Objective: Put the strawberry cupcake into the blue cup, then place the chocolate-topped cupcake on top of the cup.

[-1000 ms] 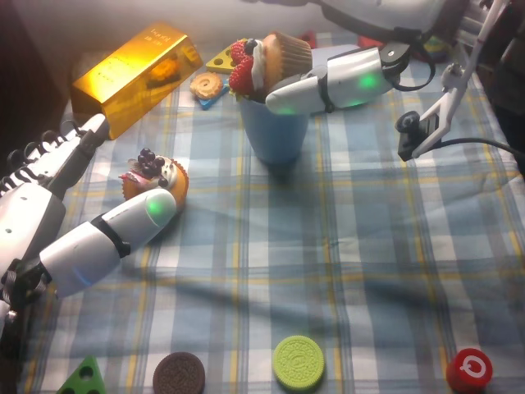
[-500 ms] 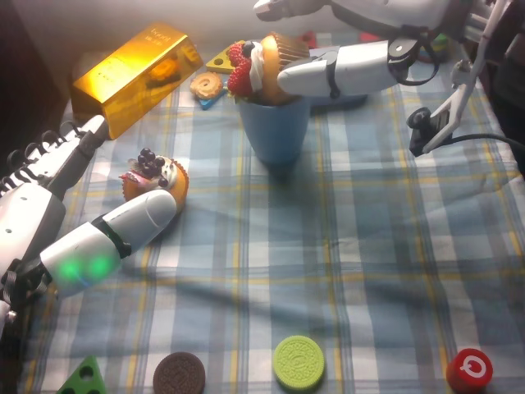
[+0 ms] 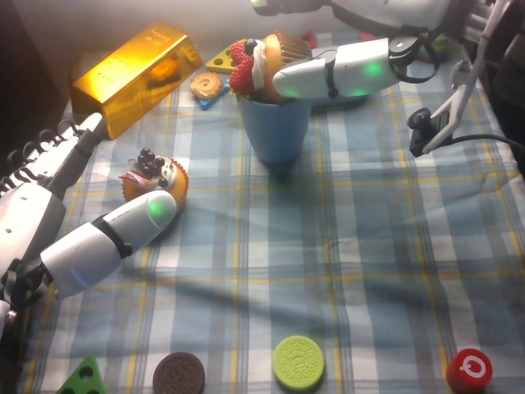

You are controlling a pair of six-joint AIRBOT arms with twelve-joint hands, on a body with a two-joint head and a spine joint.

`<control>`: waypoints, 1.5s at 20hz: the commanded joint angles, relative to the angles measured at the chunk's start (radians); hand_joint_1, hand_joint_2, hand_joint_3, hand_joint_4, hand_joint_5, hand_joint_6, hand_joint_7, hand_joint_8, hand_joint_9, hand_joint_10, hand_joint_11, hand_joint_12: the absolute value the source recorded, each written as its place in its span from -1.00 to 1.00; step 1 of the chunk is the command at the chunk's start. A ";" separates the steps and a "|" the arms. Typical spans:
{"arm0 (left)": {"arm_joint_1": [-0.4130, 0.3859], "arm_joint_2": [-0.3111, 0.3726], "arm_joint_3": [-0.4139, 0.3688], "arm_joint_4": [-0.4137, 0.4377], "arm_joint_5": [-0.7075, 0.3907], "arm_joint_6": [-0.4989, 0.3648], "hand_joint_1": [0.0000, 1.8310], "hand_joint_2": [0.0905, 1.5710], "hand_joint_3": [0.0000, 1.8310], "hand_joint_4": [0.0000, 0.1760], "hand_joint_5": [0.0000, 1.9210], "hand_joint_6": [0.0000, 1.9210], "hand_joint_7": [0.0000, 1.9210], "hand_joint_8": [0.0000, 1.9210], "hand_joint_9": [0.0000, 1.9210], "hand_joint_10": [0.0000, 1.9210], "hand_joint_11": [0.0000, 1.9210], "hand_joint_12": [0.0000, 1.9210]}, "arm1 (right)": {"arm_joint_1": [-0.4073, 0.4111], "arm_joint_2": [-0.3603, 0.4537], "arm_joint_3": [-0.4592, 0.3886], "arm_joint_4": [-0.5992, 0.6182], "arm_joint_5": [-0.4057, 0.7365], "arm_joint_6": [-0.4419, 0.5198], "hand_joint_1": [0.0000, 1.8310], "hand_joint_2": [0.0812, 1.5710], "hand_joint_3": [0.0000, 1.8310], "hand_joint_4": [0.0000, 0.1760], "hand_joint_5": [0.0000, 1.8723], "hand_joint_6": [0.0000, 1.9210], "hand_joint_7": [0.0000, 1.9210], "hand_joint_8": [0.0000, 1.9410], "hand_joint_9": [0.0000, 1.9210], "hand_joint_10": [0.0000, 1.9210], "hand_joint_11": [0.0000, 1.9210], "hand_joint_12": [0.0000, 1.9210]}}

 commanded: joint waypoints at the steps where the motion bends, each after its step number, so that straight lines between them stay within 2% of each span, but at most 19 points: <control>1: -0.008 0.010 -0.001 0.045 -0.120 -0.004 -0.93 -0.01 -1.00 0.05 -0.93 -0.99 -0.94 -0.99 -0.96 -0.99 -1.00 -1.00 | 0.015 -0.003 -0.002 0.028 0.109 0.006 -0.82 0.41 -1.00 -1.00 -0.46 -1.00 -0.45 -1.00 -0.38 -1.00 -0.69 0.02; 3: -0.008 0.010 -0.001 0.045 -0.120 -0.004 -0.91 0.00 -1.00 -0.09 -0.92 -0.99 -0.93 -0.99 -0.97 -1.00 -1.00 -1.00 | 0.014 -0.004 -0.001 0.028 0.107 0.006 -0.73 0.38 -1.00 -1.00 -0.52 -1.00 -0.44 -1.00 -0.36 -0.99 -0.63 -0.04; 6: -0.008 0.011 -0.001 0.045 -0.120 -0.004 -0.91 -0.01 -1.00 0.01 -0.92 -1.00 -0.93 -1.00 -0.96 -1.00 -1.00 -1.00 | 0.005 -0.009 0.002 0.036 0.106 0.006 -0.68 0.47 -0.99 -1.00 -0.47 -0.98 -0.42 -0.99 -0.33 -0.98 -0.65 0.01; 9: -0.008 0.011 -0.001 0.045 -0.120 -0.004 -0.90 -0.02 -1.00 0.10 -0.91 -0.99 -0.91 -0.99 -0.95 -0.99 -1.00 -1.00 | 0.001 -0.012 0.004 0.037 0.105 0.006 -0.63 0.51 -1.00 -1.00 -0.50 -0.99 -0.46 -0.99 -0.35 -1.00 -0.62 -0.10; 10: -0.008 0.011 -0.001 0.045 -0.120 -0.004 -0.90 -0.02 -1.00 0.16 -0.92 -1.00 -0.92 -0.99 -0.96 -1.00 -1.00 -1.00 | 0.000 -0.013 0.004 0.038 0.105 0.006 -0.61 0.49 -1.00 -1.00 -0.45 -0.99 -0.40 -0.99 -0.29 -0.99 -0.58 -0.03; 11: -0.008 0.011 -0.001 0.045 -0.120 -0.004 -0.90 -0.01 -1.00 0.07 -0.90 -0.99 -0.90 -0.99 -0.94 -0.99 -1.00 -1.00 | -0.001 -0.013 0.004 0.038 0.105 0.006 -0.64 0.48 -1.00 -1.00 -0.50 -1.00 -0.42 -1.00 -0.30 -1.00 -0.60 0.06; 15: -0.008 0.011 -0.001 0.045 -0.120 -0.004 -0.91 -0.01 -1.00 0.05 -0.93 -1.00 -0.94 -1.00 -0.98 -1.00 -1.00 -1.00 | -0.001 -0.013 0.004 0.039 0.105 0.006 -0.69 0.51 -0.99 -1.00 -0.46 -1.00 -0.37 -0.99 -0.26 -0.99 -0.61 0.12; 16: -0.008 0.011 -0.001 0.045 -0.120 -0.004 -0.90 -0.01 -1.00 0.01 -0.92 -1.00 -0.93 -0.99 -0.97 -0.99 -1.00 -1.00 | -0.001 -0.013 0.004 0.039 0.105 0.006 -0.64 0.51 -1.00 -1.00 -0.44 -0.99 -0.36 -0.99 -0.22 -0.98 -0.57 0.13; 18: -0.008 0.011 -0.001 0.045 -0.120 -0.004 -0.92 -0.01 -1.00 -0.03 -0.91 -0.99 -0.92 -0.99 -0.95 -0.99 -1.00 -1.00 | -0.001 -0.013 0.004 0.039 0.105 0.006 -0.51 0.50 -1.00 -1.00 -0.26 -0.99 -0.18 -0.99 -0.10 -0.96 -0.50 0.10; 19: -0.008 0.011 -0.001 0.045 -0.120 -0.004 -0.92 -0.01 -1.00 0.01 -0.91 -0.99 -0.92 -0.99 -0.96 -0.99 -1.00 -1.00 | -0.001 -0.013 0.003 0.039 0.105 0.006 -0.45 0.53 -1.00 -1.00 -0.18 -0.99 -0.14 -0.99 -0.09 -0.98 -0.54 0.10; 20: -0.008 0.011 -0.001 0.045 -0.120 -0.004 -0.92 -0.02 -1.00 0.00 -0.91 -0.99 -0.91 -0.99 -0.96 -0.99 -1.00 -1.00 | -0.001 -0.013 0.003 0.039 0.105 0.006 -0.06 0.56 -0.99 -0.89 -0.21 0.12 0.07 -0.94 0.09 -0.87 -0.43 0.28; 21: -0.008 0.011 -0.001 0.045 -0.119 -0.004 -0.91 -0.01 -1.00 -0.06 -0.92 -1.00 -0.93 -1.00 -0.97 -1.00 -1.00 -1.00 | -0.001 -0.013 0.002 0.039 0.105 0.006 -0.24 0.66 -1.00 -1.00 -0.15 -0.10 0.14 -0.55 0.03 -0.24 -0.32 0.53; 22: -0.008 0.011 -0.001 0.045 -0.119 -0.004 -0.90 -0.02 -1.00 -0.10 -0.89 -0.99 -0.91 -0.99 -0.95 -0.99 -1.00 -1.00 | -0.001 -0.013 0.002 0.039 0.105 0.006 -0.05 0.63 -1.00 -0.83 -0.25 0.38 0.08 -0.23 -0.02 0.15 -0.26 0.66; 23: -0.008 0.011 -0.001 0.045 -0.120 -0.004 -0.91 -0.02 -1.00 -0.05 -0.90 -0.99 -0.92 -1.00 -0.96 -1.00 -1.00 -1.00 | -0.001 -0.013 0.002 0.039 0.105 0.006 0.01 0.65 -1.00 -1.00 -0.29 0.52 0.03 0.05 -0.02 0.39 -0.19 0.76; 24: -0.008 0.010 -0.001 0.045 -0.119 -0.004 -0.92 -0.02 -1.00 -0.03 -0.90 -1.00 -0.92 -1.00 -0.96 -1.00 -1.00 -1.00 | -0.001 -0.013 0.002 0.039 0.105 0.006 0.00 0.68 -1.00 -1.00 -0.34 0.59 -0.04 0.16 -0.07 0.45 -0.23 0.79; 25: -0.008 0.010 -0.001 0.045 -0.118 -0.004 -0.92 -0.02 -1.00 0.00 -0.90 -1.00 -0.91 -1.00 -0.95 -0.99 -1.00 -1.00 | -0.001 -0.013 0.002 0.039 0.105 0.006 -0.03 0.70 -1.00 -1.00 -0.37 0.63 -0.09 0.06 -0.10 0.36 -0.23 0.74; 28: -0.007 0.010 -0.002 0.045 -0.118 -0.004 -0.91 -0.01 -1.00 -0.03 -0.91 -1.00 -0.92 -1.00 -0.96 -1.00 -1.00 -1.00 | -0.001 -0.013 0.002 0.040 0.105 0.006 0.04 0.65 -1.00 -1.00 -0.30 0.54 -0.03 -0.09 -0.06 0.27 -0.20 0.65; 29: -0.007 0.010 -0.002 0.045 -0.118 -0.004 -0.91 -0.01 -1.00 -0.13 -0.90 -0.99 -0.91 -0.99 -0.94 -0.99 -1.00 -1.00 | -0.001 -0.013 0.002 0.040 0.105 0.006 0.01 0.64 -1.00 -0.82 -0.29 0.52 -0.02 -0.12 -0.10 0.28 -0.27 0.71; 30: -0.007 0.010 -0.001 0.045 -0.118 -0.004 -0.92 -0.01 -1.00 -0.14 -0.90 -1.00 -0.91 -0.99 -0.95 -1.00 -1.00 -1.00 | 0.000 -0.013 0.001 0.040 0.105 0.006 0.01 0.65 -1.00 -1.00 -0.30 0.54 -0.05 -0.05 -0.15 0.41 -0.30 0.80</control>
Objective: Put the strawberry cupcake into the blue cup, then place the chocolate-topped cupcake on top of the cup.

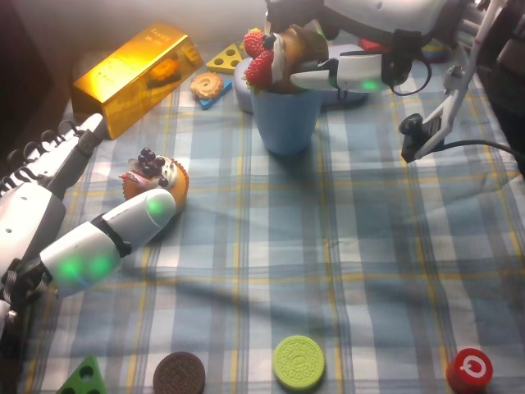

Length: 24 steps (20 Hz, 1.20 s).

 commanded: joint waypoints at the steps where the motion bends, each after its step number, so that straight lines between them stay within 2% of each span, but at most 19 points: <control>1: -0.007 0.010 -0.001 0.045 -0.117 -0.004 -0.92 -0.01 -1.00 -0.10 -0.89 -0.99 -0.90 -0.99 -0.94 -0.99 -1.00 -1.00 | 0.010 -0.001 0.000 0.023 0.097 -0.001 -0.02 0.61 -1.00 0.09 -0.27 0.48 -0.07 -0.09 -0.17 0.39 -0.32 0.77; 2: -0.007 0.009 0.000 0.045 -0.116 -0.004 -0.91 -0.03 -1.00 0.01 -0.89 -0.99 -0.90 -0.99 -0.94 -0.99 -1.00 -1.00 | 0.015 -0.001 -0.002 0.023 0.097 -0.001 -0.27 0.61 -1.00 -1.00 -0.21 -0.36 -0.09 -0.31 -0.19 0.20 -0.33 0.66; 3: -0.007 0.009 0.000 0.045 -0.115 -0.004 -0.90 -0.03 -1.00 0.07 -0.89 -1.00 -0.91 -1.00 -0.94 -1.00 -1.00 -1.00 | 0.018 -0.001 -0.003 0.023 0.097 -0.001 -0.35 0.59 -1.00 -1.00 -0.14 -0.76 -0.08 -0.54 -0.21 0.06 -0.38 0.60; 4: -0.008 0.009 0.000 0.045 -0.114 -0.004 -0.91 -0.03 -1.00 0.05 -0.89 -1.00 -0.90 -1.00 -0.94 -0.99 -1.00 -1.00 | 0.021 -0.001 -0.005 0.023 0.097 -0.001 -0.42 0.58 -1.00 -1.00 -0.17 -0.93 -0.06 -0.72 -0.22 0.01 -0.40 0.63; 6: -0.008 0.009 0.000 0.045 -0.113 -0.004 -0.92 -0.02 -1.00 -0.02 -0.89 -1.00 -0.90 -0.99 -0.93 -0.99 -1.00 -1.00 | 0.025 -0.001 -0.008 0.023 0.098 -0.001 -0.42 0.56 -1.00 -1.00 -0.17 -0.99 -0.06 -0.94 -0.21 -0.28 -0.49 0.60; 7: -0.008 0.009 0.000 0.045 -0.112 -0.004 -0.93 -0.02 -1.00 0.00 -0.89 -1.00 -0.89 -0.99 -0.92 -0.99 -1.00 -1.00 | 0.027 -0.001 -0.011 0.023 0.098 -0.001 -0.41 0.57 -1.00 -1.00 -0.16 -1.00 -0.04 -0.96 -0.17 -0.33 -0.47 0.58; 8: -0.008 0.009 0.000 0.045 -0.111 -0.004 -0.92 -0.03 -1.00 0.23 -0.92 -1.00 -0.92 -1.00 -0.95 -1.00 -1.00 -1.00 | 0.029 -0.001 -0.012 0.023 0.098 -0.001 -0.38 0.54 -1.00 -1.00 -0.10 -1.00 0.02 -0.97 -0.08 -0.42 -0.44 0.52; 9: -0.008 0.009 0.000 0.045 -0.109 -0.004 -0.93 -0.03 -1.00 0.15 -0.91 -1.00 -0.92 -1.00 -0.95 -1.00 -1.00 -1.00 | 0.032 0.000 -0.012 0.023 0.098 -0.001 -0.45 0.52 -1.00 -1.00 -0.10 -1.00 0.05 -0.97 -0.04 -0.42 -0.39 0.52; 11: -0.008 0.009 0.000 0.045 -0.109 -0.004 -0.94 -0.02 -1.00 -0.03 -0.89 -0.99 -0.89 -0.99 -0.93 -0.99 -1.00 -1.00 | 0.037 0.002 -0.015 0.023 0.099 -0.001 -0.46 0.53 -1.00 -1.00 -0.10 -1.00 0.06 -1.00 -0.10 -0.29 -0.44 0.61; 13: -0.008 0.009 0.000 0.045 -0.108 -0.004 -0.96 -0.03 -1.00 -0.01 -0.89 -0.99 -0.89 -0.99 -0.93 -0.99 -1.00 -1.00 | 0.044 0.003 -0.017 0.024 0.102 -0.001 -0.46 0.56 -1.00 -1.00 -0.12 -1.00 0.08 -0.99 -0.18 -0.06 -0.43 0.70; 14: -0.008 0.009 0.000 0.045 -0.108 -0.004 -0.96 -0.03 -1.00 0.05 -0.90 -1.00 -0.90 -1.00 -0.94 -1.00 -1.00 -1.00 | 0.047 0.004 -0.017 0.024 0.103 -0.001 -0.37 0.51 -1.00 -1.00 -0.07 -0.99 0.16 -0.96 -0.15 0.05 -0.42 0.75; 15: -0.008 0.009 0.000 0.045 -0.108 -0.004 -0.94 -0.03 -1.00 -0.03 -0.89 -0.99 -0.89 -0.99 -0.93 -0.99 -1.00 -1.00 | 0.049 0.005 -0.018 0.024 0.104 -0.001 -0.38 0.48 -1.00 -1.00 -0.05 -1.00 0.16 -0.97 -0.17 0.01 -0.45 0.71; 17: -0.008 0.009 0.000 0.045 -0.108 -0.004 -0.96 -0.02 -1.00 0.16 -0.92 -1.00 -0.92 -1.00 -0.94 -1.00 -1.00 -1.00 | 0.053 0.008 -0.022 0.023 0.108 -0.001 -0.31 0.47 -1.00 -1.00 -0.02 -1.00 0.10 -1.00 -0.08 -0.41 -0.45 0.52; 18: -0.008 0.010 0.000 0.045 -0.107 -0.004 -0.95 -0.02 -1.00 0.05 -0.92 -1.00 -0.93 -1.00 -0.95 -1.00 -1.00 -1.00 | 0.056 0.010 -0.024 0.023 0.110 -0.001 -0.29 0.45 -1.00 -1.00 -0.01 -1.00 0.12 -0.99 -0.01 -0.50 -0.43 0.54; 19: -0.008 0.010 -0.001 0.045 -0.107 -0.004 -0.95 -0.02 -1.00 0.05 -0.92 -1.00 -0.93 -1.00 -0.95 -1.00 -1.00 -1.00 | 0.058 0.011 -0.025 0.023 0.111 -0.001 -0.29 0.45 -1.00 -1.00 -0.01 -1.00 0.12 -0.99 -0.01 -0.50 -0.43 0.54; 20: -0.008 0.010 -0.001 0.045 -0.107 -0.004 -0.94 -0.02 -1.00 0.02 -0.92 -1.00 -0.93 -1.00 -0.95 -1.00 -1.00 -1.00 | 0.061 0.013 -0.026 0.023 0.111 -0.001 -0.29 0.46 -1.00 -1.00 0.01 -1.00 0.11 -1.00 0.01 -0.63 -0.45 0.47; 22: -0.008 0.010 0.000 0.045 -0.106 -0.004 -0.95 -0.03 -1.00 0.06 -0.92 -1.00 -0.92 -1.00 -0.94 -1.00 -1.00 -1.00 | 0.066 0.016 -0.027 0.023 0.113 -0.001 -0.24 0.44 -1.00 -1.00 0.03 -1.00 0.15 -0.99 0.08 -0.61 -0.40 0.54; 23: -0.008 0.009 0.000 0.045 -0.106 -0.004 -0.96 -0.02 -1.00 0.00 -0.90 -0.99 -0.90 -0.99 -0.92 -0.99 -1.00 -1.00 | 0.068 0.018 -0.029 0.022 0.113 -0.001 -0.24 0.44 -1.00 -1.00 0.03 -1.00 0.15 -1.00 0.09 -0.62 -0.36 0.48; 24: -0.008 0.010 0.000 0.045 -0.107 -0.004 -0.96 -0.02 -1.00 0.07 -0.91 -1.00 -0.91 -0.99 -0.94 -1.00 -1.00 -1.00 | 0.071 0.020 -0.031 0.022 0.115 -0.001 -0.21 0.45 -1.00 -1.00 0.06 -1.00 0.22 -0.98 0.06 -0.34 -0.30 0.57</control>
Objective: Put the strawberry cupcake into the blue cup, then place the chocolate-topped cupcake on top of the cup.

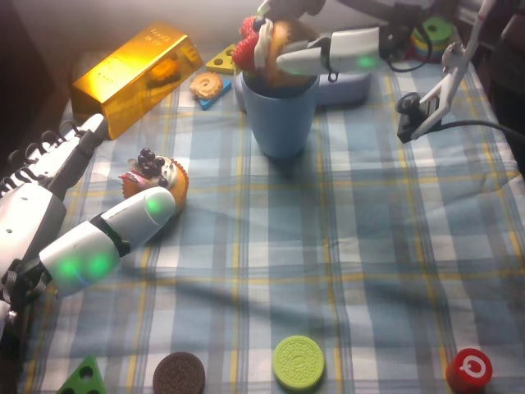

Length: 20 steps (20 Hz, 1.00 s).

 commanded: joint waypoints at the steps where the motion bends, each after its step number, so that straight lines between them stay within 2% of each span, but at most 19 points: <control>1: -0.008 0.010 -0.001 0.045 -0.109 -0.004 -0.94 -0.03 -1.00 0.03 -0.91 -1.00 -0.92 -1.00 -0.94 -1.00 -1.00 -1.00 | 0.019 0.002 -0.007 0.029 0.120 0.002 -0.22 0.44 -1.00 -1.00 0.05 -1.00 0.15 -1.00 -0.01 -0.39 -0.35 0.52; 2: -0.009 0.010 -0.001 0.045 -0.110 -0.004 -0.94 -0.04 -1.00 0.04 -0.90 -1.00 -0.90 -1.00 -0.93 -1.00 -1.00 -1.00 | 0.022 0.006 -0.010 0.029 0.124 0.002 -0.23 0.47 -1.00 -1.00 0.02 -1.00 0.11 -1.00 0.06 -0.68 -0.37 0.40; 4: -0.009 0.010 -0.001 0.044 -0.110 -0.004 -0.95 -0.04 -1.00 0.10 -0.91 -1.00 -0.91 -1.00 -0.94 -1.00 -1.00 -1.00 | 0.023 0.007 -0.013 0.029 0.126 0.002 -0.22 0.47 -1.00 -1.00 0.00 -1.00 0.14 -0.99 0.13 -0.66 -0.31 0.47; 5: -0.008 0.010 -0.001 0.044 -0.110 -0.004 -0.93 -0.03 -1.00 0.02 -0.90 -1.00 -0.91 -1.00 -0.93 -1.00 -1.00 -1.00 | 0.023 0.008 -0.015 0.029 0.128 0.002 -0.22 0.47 -1.00 -1.00 0.02 -1.00 0.13 -1.00 0.11 -0.71 -0.35 0.44; 7: -0.008 0.010 -0.001 0.044 -0.110 -0.004 -0.94 -0.03 -1.00 0.06 -0.90 -0.99 -0.90 -1.00 -0.94 -1.00 -1.00 -1.00 | 0.025 0.008 -0.018 0.030 0.136 0.002 -0.25 0.46 -1.00 -1.00 -0.01 -1.00 0.05 -1.00 0.06 -0.88 -0.42 0.30; 8: -0.008 0.010 -0.001 0.044 -0.110 -0.004 -0.95 -0.04 -1.00 0.00 -0.90 -1.00 -0.91 -1.00 -0.95 -1.00 -1.00 -1.00 | 0.026 0.008 -0.019 0.032 0.139 0.002 -0.23 0.45 -1.00 -1.00 -0.01 -1.00 0.06 -1.00 0.11 -0.91 -0.37 0.29; 11: -0.008 0.010 0.000 0.044 -0.109 -0.004 -0.95 -0.02 -1.00 -0.09 -0.90 -1.00 -0.91 -1.00 -0.95 -1.00 -1.00 -1.00 | 0.027 0.008 -0.020 0.042 0.152 0.002 -0.23 0.47 -1.00 -1.00 -0.05 -1.00 0.04 -1.00 0.12 -0.98 -0.34 0.24; 13: -0.008 0.010 0.001 0.044 -0.108 -0.004 -0.94 -0.03 -1.00 0.01 -0.91 -1.00 -0.91 -1.00 -0.94 -1.00 -1.00 -1.00 | 0.029 0.008 -0.021 0.047 0.157 0.002 -0.24 0.45 -1.00 -1.00 -0.08 -1.00 0.02 -1.00 0.09 -0.99 -0.42 0.26; 14: -0.008 0.010 0.001 0.044 -0.108 -0.004 -0.94 -0.02 -1.00 -0.05 -0.91 -1.00 -0.92 -1.00 -0.95 -1.00 -1.00 -1.00 | 0.029 0.008 -0.022 0.053 0.163 0.002 -0.24 0.44 -1.00 -1.00 -0.06 -0.99 -0.03 -1.00 -0.01 -1.00 -0.51 0.23; 15: -0.008 0.010 0.001 0.044 -0.108 -0.004 -0.95 -0.02 -1.00 -0.14 -0.91 -1.00 -0.93 -1.00 -0.95 -1.00 -1.00 -1.00 | 0.029 0.008 -0.023 0.057 0.168 0.002 -0.25 0.44 -1.00 -1.00 -0.05 -1.00 -0.04 -1.00 -0.02 -1.00 -0.54 0.24; 16: -0.008 0.010 0.001 0.044 -0.107 -0.004 -0.95 -0.01 -0.99 -0.02 -0.92 -1.00 -0.93 -1.00 -0.96 -1.00 -1.00 -1.00 | 0.029 0.008 -0.024 0.061 0.172 0.004 -0.21 0.44 -1.00 -1.00 0.00 -0.98 -0.01 -0.99 0.00 -0.99 -0.51 0.27; 17: -0.008 0.010 0.001 0.044 -0.108 -0.004 -0.95 -0.01 -0.99 0.08 -0.92 -1.00 -0.94 -1.00 -0.96 -1.00 -1.00 -1.00 | 0.029 0.009 -0.025 0.062 0.176 0.010 -0.25 0.47 -1.00 -1.00 0.00 -0.99 -0.07 -1.00 -0.10 -1.00 -0.56 0.17; 18: -0.008 0.010 0.001 0.044 -0.108 -0.004 -0.95 -0.01 -1.00 0.21 -0.93 -1.00 -0.94 -1.00 -0.96 -1.00 -1.00 -1.00 | 0.029 0.009 -0.025 0.062 0.180 0.018 -0.27 0.47 -1.00 -1.00 -0.04 -1.00 -0.07 -1.00 -0.08 -0.98 -0.54 0.17; 19: -0.008 0.011 0.001 0.044 -0.108 -0.004 -0.97 0.00 -0.99 0.00 -0.92 -1.00 -0.93 -1.00 -0.95 -1.00 -1.00 -1.00 | 0.029 0.009 -0.025 0.062 0.182 0.020 -0.29 0.47 -1.00 -1.00 -0.05 -1.00 -0.08 -1.00 -0.10 -0.99 -0.55 0.10; 20: -0.008 0.011 0.001 0.044 -0.108 -0.004 -0.99 0.00 -0.99 -0.03 -0.93 -1.00 -0.93 -1.00 -0.95 -1.00 -1.00 -1.00 | 0.029 0.009 -0.024 0.062 0.182 0.020 -0.29 0.49 -1.00 -1.00 -0.04 -1.00 -0.09 -1.00 -0.11 -1.00 -0.55 0.05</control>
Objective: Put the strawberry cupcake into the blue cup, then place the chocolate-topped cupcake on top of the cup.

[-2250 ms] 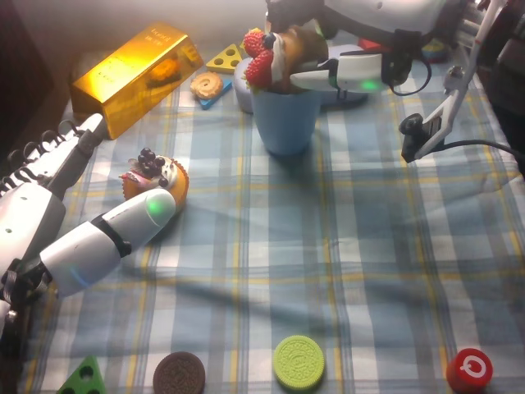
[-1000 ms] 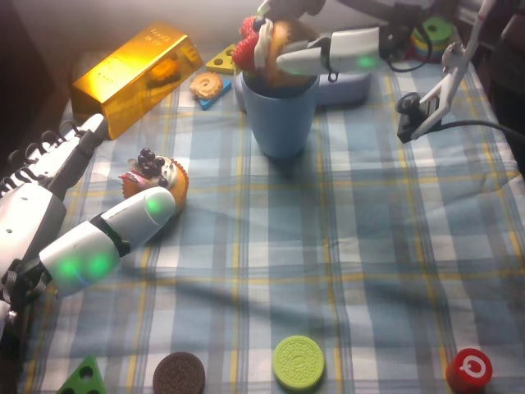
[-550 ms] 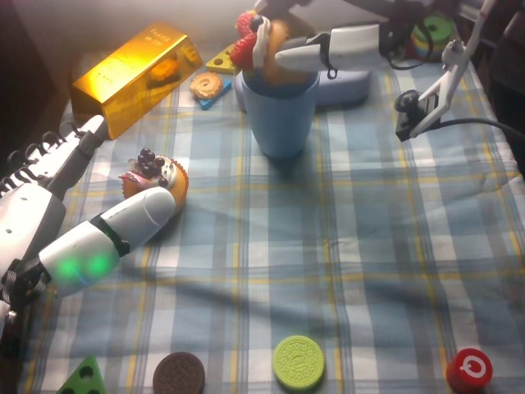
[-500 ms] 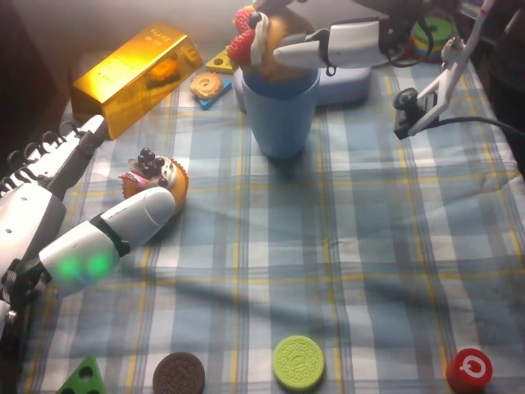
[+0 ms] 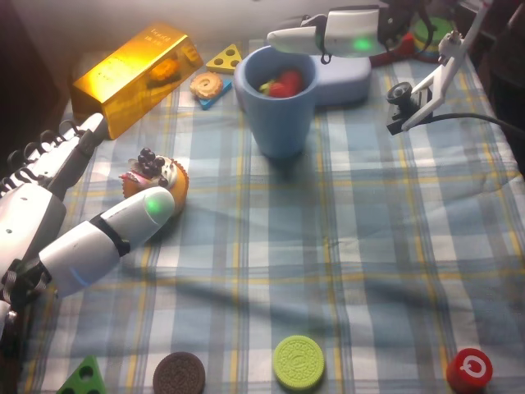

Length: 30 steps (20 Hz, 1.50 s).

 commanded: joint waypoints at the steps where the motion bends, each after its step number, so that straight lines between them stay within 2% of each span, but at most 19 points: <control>1: -0.009 0.011 0.000 0.045 -0.108 -0.004 -0.99 0.00 -1.00 0.08 -0.93 -1.00 -0.93 -1.00 -0.95 -1.00 -1.00 -1.00 | 0.017 0.002 -0.002 0.029 0.117 0.006 -0.29 0.48 -1.00 -1.00 -0.06 -1.00 -0.09 -1.00 -0.08 -0.99 -0.53 0.05; 5: -0.010 0.010 0.003 0.045 -0.102 -0.004 -0.95 -0.02 -1.00 0.05 -0.93 -1.00 -0.94 -1.00 -0.96 -1.00 -1.00 -1.00 | 0.017 0.002 -0.002 0.021 0.117 0.006 -0.37 0.44 -1.00 -1.00 -0.12 -1.00 -0.14 -1.00 -0.15 -1.00 -0.65 0.19; 9: -0.020 0.017 0.008 0.046 -0.098 -0.004 -0.97 -0.02 -1.00 -0.08 -0.89 -0.99 -0.91 -0.99 -0.94 -0.99 -1.00 -1.00 | 0.012 0.023 -0.014 0.021 0.115 0.006 -0.74 0.28 -1.00 -1.00 -0.72 -1.00 -0.64 -1.00 -0.60 -1.00 -0.90 -0.07; 10: -0.023 0.019 0.009 0.047 -0.098 -0.004 -0.99 -0.02 -1.00 -0.14 -0.89 -0.99 -0.90 -0.99 -0.93 -0.99 -1.00 -1.00 | 0.008 0.031 -0.020 0.021 0.115 0.006 -0.92 0.20 -1.00 -0.57 -0.87 -1.00 -0.79 -1.00 -0.74 -1.00 -0.98 -0.07; 11: -0.028 0.023 0.011 0.051 -0.096 -0.004 -1.00 -0.01 -1.00 -0.13 -0.89 -0.99 -0.89 -0.99 -0.93 -0.99 -1.00 -1.00 | 0.000 0.047 -0.033 0.021 0.115 0.006 -0.98 0.09 -1.00 0.28 -0.97 -1.00 -0.91 -0.99 -0.90 -0.98 -1.00 -0.44; 12: -0.032 0.025 0.012 0.054 -0.093 -0.004 -0.98 -0.01 -1.00 -0.11 -0.88 -0.99 -0.87 -0.98 -0.91 -0.99 -1.00 -1.00 | -0.006 0.057 -0.041 0.021 0.115 0.006 -1.00 0.05 -1.00 0.51 -0.99 -1.00 -0.98 -0.99 -0.98 -1.00 -1.00 -0.82; 13: -0.036 0.028 0.016 0.056 -0.085 -0.004 -0.97 -0.02 -1.00 0.02 -0.91 -1.00 -0.89 -0.99 -0.92 -0.99 -1.00 -1.00 | -0.016 0.073 -0.053 0.021 0.117 0.005 -1.00 0.04 -1.00 0.05 -1.00 -1.00 -1.00 -1.00 -1.00 -1.00 -1.00 -0.97; 14: -0.040 0.030 0.021 0.057 -0.079 -0.004 -0.94 -0.03 -1.00 0.11 -0.93 -1.00 -0.90 -1.00 -0.94 -1.00 -1.00 -1.00 | -0.024 0.088 -0.066 0.021 0.118 0.000 -1.00 0.03 -1.00 -0.13 -1.00 -1.00 -0.99 -1.00 -1.00 -1.00 -1.00 -0.99; 16: -0.047 0.031 0.030 0.057 -0.064 -0.004 -0.96 -0.07 -1.00 -0.15 -0.92 -1.00 -0.91 -1.00 -0.95 -1.00 -1.00 -1.00 | -0.045 0.131 -0.107 0.024 0.127 -0.023 -1.00 0.02 -1.00 0.32 -1.00 -1.00 -1.00 -1.00 -1.00 -1.00 -1.00 -1.00; 17: -0.048 0.031 0.034 0.056 -0.057 -0.004 -0.97 -0.07 -1.00 -0.42 -0.92 -1.00 -0.92 -1.00 -0.96 -1.00 -1.00 -1.00 | -0.055 0.149 -0.127 0.034 0.131 -0.050 -1.00 0.03 -1.00 0.20 -1.00 -1.00 -1.00 -1.00 -1.00 -1.00 -1.00 -1.00; 18: -0.048 0.030 0.037 0.054 -0.051 -0.004 -0.95 -0.07 -1.00 -0.39 -0.91 -1.00 -0.93 -1.00 -0.96 -1.00 -1.00 -1.00 | -0.067 0.168 -0.152 0.048 0.135 -0.080 -1.00 0.06 -0.99 -0.25 -1.00 -1.00 -1.00 -1.00 -1.00 -1.00 -1.00 -1.00; 20: -0.052 0.028 0.048 0.046 -0.030 -0.005 -0.92 -0.06 -1.00 -0.43 -0.90 -0.99 -0.92 -0.99 -0.95 -1.00 -1.00 -1.00 | -0.113 0.216 -0.209 0.093 0.163 -0.151 -1.00 0.06 -0.99 0.42 -1.00 -1.00 -1.00 -1.00 -1.00 -1.00 -1.00 -1.00; 21: -0.054 0.025 0.053 0.042 -0.020 -0.005 -0.90 -0.06 -1.00 -0.41 -0.89 -0.99 -0.91 -0.99 -0.94 -0.99 -1.00 -1.00 | -0.137 0.236 -0.227 0.110 0.182 -0.161 -1.00 0.08 -0.99 0.56 -1.00 -1.00 -1.00 -1.00 -1.00 -1.00 -1.00 -1.00; 22: -0.055 0.023 0.057 0.035 -0.013 -0.005 -0.90 -0.07 -1.00 -0.31 -0.89 -0.99 -0.89 -0.99 -0.92 -0.99 -1.00 -1.00 | -0.164 0.259 -0.243 0.128 0.203 -0.161 -1.00 0.12 -0.98 0.47 -1.00 -1.00 -1.00 -1.00 -1.00 -1.00 -1.00 -1.00; 23: -0.055 0.020 0.061 0.029 -0.008 -0.005 -0.84 -0.07 -1.00 -0.18 -0.88 -0.99 -0.88 -0.99 -0.91 -0.98 -1.00 -1.00 | -0.180 0.275 -0.255 0.138 0.213 -0.161 -1.00 0.16 -0.99 0.01 -1.00 -1.00 -1.00 -1.00 -1.00 -1.00 -1.00 -1.00; 24: -0.055 0.019 0.061 0.027 -0.007 -0.005 -0.78 -0.08 -1.00 -0.12 -0.88 -0.99 -0.88 -0.99 -0.91 -0.99 -1.00 -1.00 | -0.183 0.277 -0.256 0.139 0.215 -0.161 -1.00 0.15 -1.00 -0.23 -1.00 -1.00 -1.00 -1.00 -1.00 -1.00 -1.00 -1.00; 25: -0.055 0.019 0.062 0.027 -0.007 -0.005 -0.68 -0.10 -1.00 -0.24 -0.83 -0.99 -0.85 -0.99 -0.88 -0.99 -1.00 -1.00 | -0.184 0.279 -0.256 0.139 0.215 -0.161 -1.00 0.13 -1.00 -0.24 -1.00 -1.00 -1.00 -1.00 -1.00 -1.00 -1.00 -1.00; 27: -0.054 0.013 0.071 0.015 0.003 -0.005 -0.57 -0.14 -1.00 -0.23 -0.82 -0.99 -0.85 -1.00 -0.87 -0.99 -1.00 -1.00 | -0.214 0.309 -0.284 0.161 0.229 -0.180 -1.00 0.08 -1.00 0.16 -1.00 -1.00 -0.99 -1.00 -1.00 -1.00 -1.00 -1.00; 30: -0.054 0.002 0.090 -0.001 0.032 -0.006 -0.39 -0.17 -1.00 -0.17 -0.80 -0.99 -0.84 -1.00 -0.88 -1.00 -1.00 -1.00 | -0.278 0.354 -0.324 0.204 0.265 -0.203 -1.00 0.08 -1.00 -0.10 -1.00 -1.00 -0.95 -0.99 -0.95 -0.98 -0.96 -0.98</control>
